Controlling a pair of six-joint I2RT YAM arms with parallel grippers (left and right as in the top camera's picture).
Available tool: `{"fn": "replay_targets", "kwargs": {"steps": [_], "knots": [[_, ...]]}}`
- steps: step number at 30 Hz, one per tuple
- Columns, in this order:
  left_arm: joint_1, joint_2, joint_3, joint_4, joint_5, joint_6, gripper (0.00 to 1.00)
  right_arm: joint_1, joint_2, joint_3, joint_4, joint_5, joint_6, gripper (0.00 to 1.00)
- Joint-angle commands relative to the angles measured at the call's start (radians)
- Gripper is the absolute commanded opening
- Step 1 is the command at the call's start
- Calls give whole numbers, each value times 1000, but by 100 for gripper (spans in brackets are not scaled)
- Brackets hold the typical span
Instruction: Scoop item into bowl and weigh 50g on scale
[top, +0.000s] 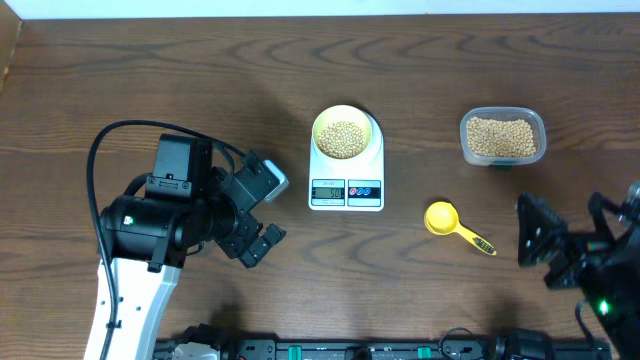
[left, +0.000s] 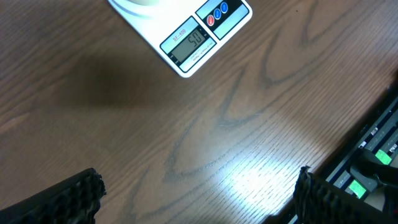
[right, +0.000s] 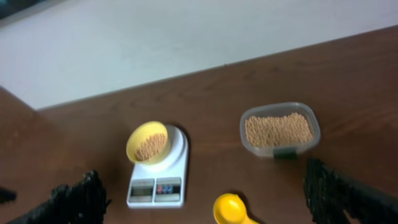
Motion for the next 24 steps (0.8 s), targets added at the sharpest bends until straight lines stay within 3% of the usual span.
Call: {"fn": "replay_targets", "kwargs": {"steps": [1,6,24], "knots": [[4,-5,13,-4,16,10,100,10,-35,-2,-29,9,-53,99],[4,-5,13,-4,16,10,100,67,-113,-66,-16,10,-150,99],[4,-5,13,-4,16,10,100,92,-502,-552,299,27,-192,99]]}}
